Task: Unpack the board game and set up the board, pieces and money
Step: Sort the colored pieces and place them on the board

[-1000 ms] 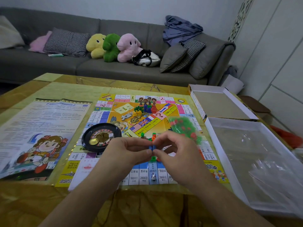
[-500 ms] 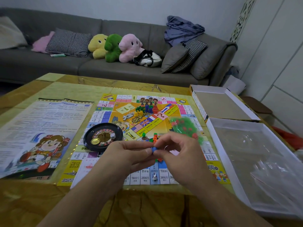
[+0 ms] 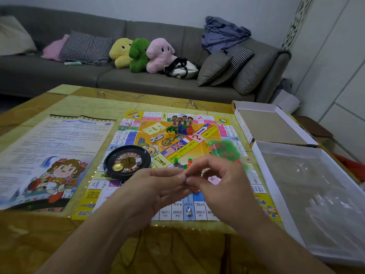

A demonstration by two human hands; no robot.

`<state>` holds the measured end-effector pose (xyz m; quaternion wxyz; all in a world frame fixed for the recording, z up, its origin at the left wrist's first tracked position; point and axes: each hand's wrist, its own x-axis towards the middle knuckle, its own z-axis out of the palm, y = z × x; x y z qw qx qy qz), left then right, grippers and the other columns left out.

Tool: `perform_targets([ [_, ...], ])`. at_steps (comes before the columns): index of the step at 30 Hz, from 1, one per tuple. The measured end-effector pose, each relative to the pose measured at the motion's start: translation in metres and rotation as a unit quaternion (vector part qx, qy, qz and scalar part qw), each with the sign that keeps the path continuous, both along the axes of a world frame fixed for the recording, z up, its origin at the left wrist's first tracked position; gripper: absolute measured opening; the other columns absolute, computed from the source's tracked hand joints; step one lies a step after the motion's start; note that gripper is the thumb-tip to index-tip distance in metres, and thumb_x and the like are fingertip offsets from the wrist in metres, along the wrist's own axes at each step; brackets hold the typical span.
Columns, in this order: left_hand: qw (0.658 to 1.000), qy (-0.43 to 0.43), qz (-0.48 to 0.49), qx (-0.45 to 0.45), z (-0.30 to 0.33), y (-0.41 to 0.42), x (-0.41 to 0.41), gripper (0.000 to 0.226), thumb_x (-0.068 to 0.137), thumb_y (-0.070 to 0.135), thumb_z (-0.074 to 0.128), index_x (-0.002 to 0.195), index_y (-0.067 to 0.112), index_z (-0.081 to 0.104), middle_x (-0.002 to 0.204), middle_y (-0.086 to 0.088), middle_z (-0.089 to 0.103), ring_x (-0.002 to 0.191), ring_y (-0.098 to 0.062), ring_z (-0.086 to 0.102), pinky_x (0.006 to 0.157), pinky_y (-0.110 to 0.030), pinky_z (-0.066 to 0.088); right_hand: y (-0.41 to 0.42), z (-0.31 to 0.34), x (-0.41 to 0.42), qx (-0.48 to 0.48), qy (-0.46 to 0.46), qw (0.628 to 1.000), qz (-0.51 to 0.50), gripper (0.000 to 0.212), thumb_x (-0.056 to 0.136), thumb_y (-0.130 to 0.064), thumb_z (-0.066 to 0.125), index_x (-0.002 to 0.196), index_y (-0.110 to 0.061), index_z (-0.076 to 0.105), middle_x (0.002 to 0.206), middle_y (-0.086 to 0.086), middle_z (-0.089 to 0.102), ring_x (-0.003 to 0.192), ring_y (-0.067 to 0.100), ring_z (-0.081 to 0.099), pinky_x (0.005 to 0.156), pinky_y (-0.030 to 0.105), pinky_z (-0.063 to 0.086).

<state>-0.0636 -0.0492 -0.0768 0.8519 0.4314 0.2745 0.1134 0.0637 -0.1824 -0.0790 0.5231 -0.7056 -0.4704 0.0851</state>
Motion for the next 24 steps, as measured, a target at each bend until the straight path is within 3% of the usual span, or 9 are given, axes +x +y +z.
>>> perform_targets([
  [4, 0.993, 0.052, 0.074, 0.079, 0.001, 0.013, -0.003, 0.018, 0.087, -0.004, 0.070, 0.104, -0.008, 0.073, 0.098, -0.026, 0.077, 0.090, -0.034, 0.079, 0.073, -0.031, 0.065, 0.005, -0.008, 0.013, -0.043, 0.012, 0.999, -0.023, 0.031, 0.094, -0.011, 0.076, 0.108, -0.038, 0.075, 0.097, -0.015, 0.073, 0.096, 0.005, 0.069, 0.076, 0.020, 0.058],
  [6, 0.979, 0.078, 0.117, 0.146, -0.001, 0.020, -0.005, 0.014, 0.088, 0.000, 0.073, 0.102, -0.003, 0.074, 0.092, -0.021, 0.079, 0.088, -0.032, 0.079, 0.077, -0.034, 0.063, 0.010, -0.017, 0.026, -0.077, -0.033, 0.994, -0.064, 0.031, 0.097, -0.009, 0.071, 0.112, -0.036, 0.074, 0.101, -0.018, 0.071, 0.098, -0.001, 0.065, 0.076, 0.014, 0.053],
  [9, 0.971, 0.082, 0.154, 0.162, -0.004, 0.026, -0.004, 0.009, 0.089, 0.000, 0.074, 0.098, 0.001, 0.076, 0.088, -0.017, 0.079, 0.084, -0.030, 0.079, 0.075, -0.033, 0.063, 0.022, -0.036, 0.032, -0.142, -0.122, 0.980, -0.064, 0.026, 0.098, -0.011, 0.069, 0.117, -0.028, 0.074, 0.111, -0.018, 0.067, 0.103, -0.002, 0.059, 0.082, 0.010, 0.044],
  [12, 0.968, 0.095, 0.144, 0.179, -0.008, 0.028, 0.000, 0.008, 0.089, 0.001, 0.075, 0.095, 0.005, 0.079, 0.091, -0.014, 0.080, 0.086, -0.028, 0.079, 0.082, -0.036, 0.062, 0.035, -0.051, 0.032, -0.190, -0.198, 0.960, -0.047, 0.024, 0.102, -0.019, 0.065, 0.124, -0.024, 0.073, 0.124, -0.011, 0.062, 0.122, 0.008, 0.048, 0.093, 0.012, 0.032],
  [14, 0.968, 0.101, 0.138, 0.186, -0.011, 0.030, 0.002, 0.008, 0.089, 0.003, 0.075, 0.095, 0.007, 0.080, 0.090, -0.012, 0.080, 0.086, -0.026, 0.079, 0.082, -0.036, 0.062, 0.040, -0.057, 0.032, -0.216, -0.222, 0.950, -0.047, 0.030, 0.105, -0.020, 0.060, 0.132, -0.022, 0.070, 0.127, -0.007, 0.059, 0.125, 0.012, 0.041, 0.097, 0.019, 0.034],
  [17, 0.967, 0.107, 0.126, 0.195, -0.013, 0.031, 0.005, 0.008, 0.090, 0.005, 0.075, 0.096, 0.008, 0.079, 0.089, -0.009, 0.080, 0.084, -0.023, 0.079, 0.080, -0.034, 0.063, 0.041, -0.060, 0.032, -0.244, -0.250, 0.936, -0.050, 0.032, 0.104, -0.018, 0.058, 0.133, -0.021, 0.071, 0.125, -0.005, 0.058, 0.126, 0.016, 0.040, 0.104, 0.030, 0.039],
  [24, 0.971, 0.102, 0.107, 0.187, -0.014, 0.029, 0.012, 0.008, 0.089, 0.005, 0.076, 0.096, 0.006, 0.080, 0.096, -0.015, 0.079, 0.087, -0.028, 0.079, 0.080, -0.035, 0.064, 0.039, -0.051, 0.037, -0.284, -0.250, 0.924, -0.055, 0.031, 0.096, -0.011, 0.068, 0.123, -0.025, 0.077, 0.124, -0.010, 0.058, 0.122, 0.014, 0.041, 0.103, 0.031, 0.042],
])
